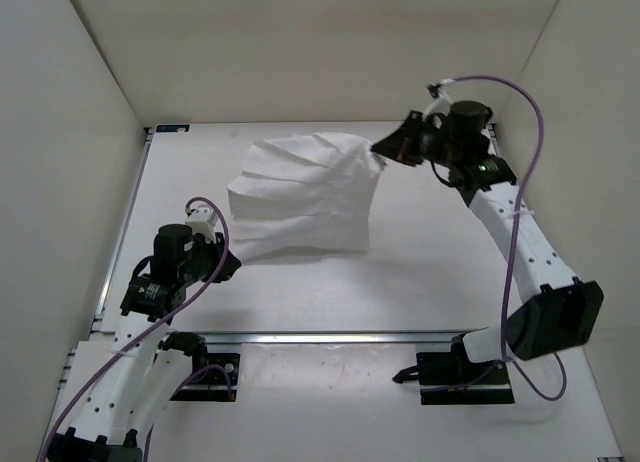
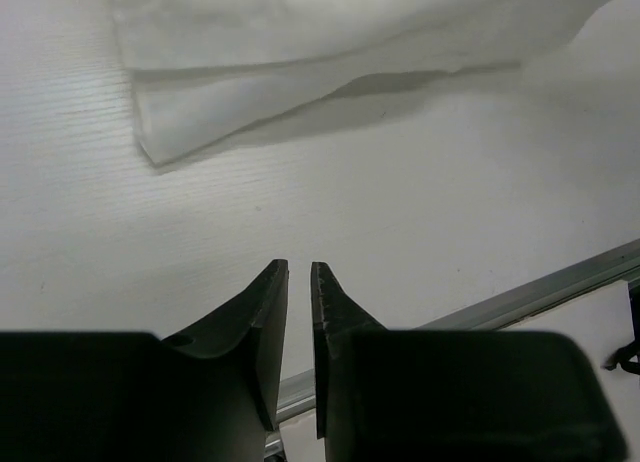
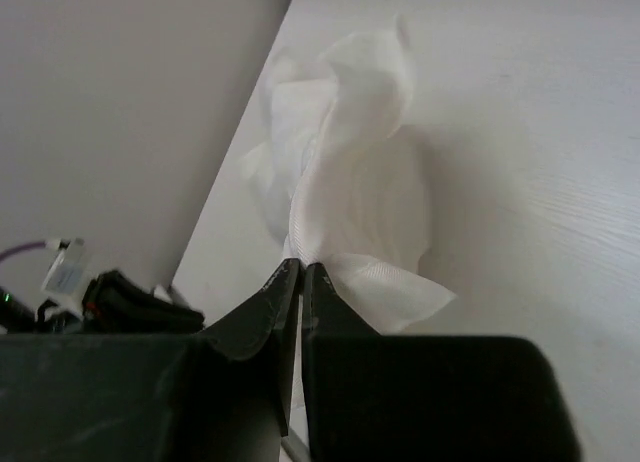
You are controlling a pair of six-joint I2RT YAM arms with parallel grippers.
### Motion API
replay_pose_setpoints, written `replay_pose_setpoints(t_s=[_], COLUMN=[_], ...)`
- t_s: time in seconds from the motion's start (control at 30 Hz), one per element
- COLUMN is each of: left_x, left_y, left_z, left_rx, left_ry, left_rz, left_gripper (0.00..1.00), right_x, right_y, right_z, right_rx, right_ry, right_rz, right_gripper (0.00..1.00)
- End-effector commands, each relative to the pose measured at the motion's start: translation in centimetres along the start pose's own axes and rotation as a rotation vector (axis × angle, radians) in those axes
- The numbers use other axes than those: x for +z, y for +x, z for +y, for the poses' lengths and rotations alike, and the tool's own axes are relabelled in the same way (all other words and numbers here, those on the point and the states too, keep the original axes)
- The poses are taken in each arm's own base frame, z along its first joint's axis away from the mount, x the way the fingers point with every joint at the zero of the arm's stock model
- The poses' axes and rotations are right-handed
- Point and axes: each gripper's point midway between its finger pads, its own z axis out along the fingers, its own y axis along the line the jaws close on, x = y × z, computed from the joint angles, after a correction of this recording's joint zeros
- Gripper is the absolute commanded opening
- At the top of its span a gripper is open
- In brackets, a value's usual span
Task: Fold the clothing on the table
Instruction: Flatten the skirt out
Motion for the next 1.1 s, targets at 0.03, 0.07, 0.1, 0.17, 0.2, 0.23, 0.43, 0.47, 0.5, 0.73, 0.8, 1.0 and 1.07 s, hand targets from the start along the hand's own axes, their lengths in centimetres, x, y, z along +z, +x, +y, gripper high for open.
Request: replay_pose_setpoints(t_s=[0.03,0.07,0.1,0.17,0.2,0.23,0.43,0.47,0.5,0.73,0.8,1.0,1.07], left_x=[-0.1,0.0,0.1,0.3,0.4,0.5,1.5,1.7,2.5,7.0,7.9,10.1,11.1], left_y=[-0.7,-0.5,-0.5,-0.3,-0.3,-0.2,-0.4,0.3,1.5,7.7,7.5,6.3,5.9], left_z=[0.0,0.2,0.1,-0.4,-0.8,-1.1,-7.2,-8.4,-8.9,-9.0,-7.9,-4.8,-4.6], left_rx=[-0.005,-0.006,-0.004,0.014,0.030,0.034,-0.008,-0.033,-0.065,-0.174,-0.233,-0.349,-0.351], left_ry=[-0.007,-0.010,-0.003,0.035,0.050,0.065,0.248,0.296,0.329,0.320,0.268,0.132,0.097], left_rz=[-0.024,-0.012,-0.013,0.008,0.021,0.030,0.061,0.085,0.114,0.198,0.142,0.018,0.017], left_gripper=[0.28,0.28,0.28,0.27,0.25,0.23,0.47,0.48,0.50,0.60,0.65,0.69,0.73], right_x=[-4.2,-4.4,-5.1,-6.1,-6.3,-6.6,-8.4,-8.5,-8.4,-7.2,-6.9,-6.4,-6.6], right_y=[3.2,4.8,7.4,11.1,13.9,15.8,19.4,19.4,19.0,15.0,14.6,14.9,14.6], right_z=[-4.8,-6.0,-7.6,-9.6,-10.8,-11.8,-14.4,-14.3,-14.2,-13.0,-12.6,-11.8,-11.8], right_rx=[0.201,0.224,0.253,0.287,0.314,0.334,0.371,0.368,0.362,0.301,0.294,0.283,0.283], right_ry=[0.090,0.123,0.177,0.249,0.281,0.310,0.372,0.367,0.358,0.304,0.290,0.248,0.243], right_rz=[-0.079,-0.061,-0.034,-0.012,0.029,0.056,0.060,0.061,0.055,-0.006,-0.005,0.006,-0.003], right_gripper=[0.00,0.00,0.00,0.00,0.00,0.00,0.00,0.00,0.00,0.00,0.00,0.00,0.00])
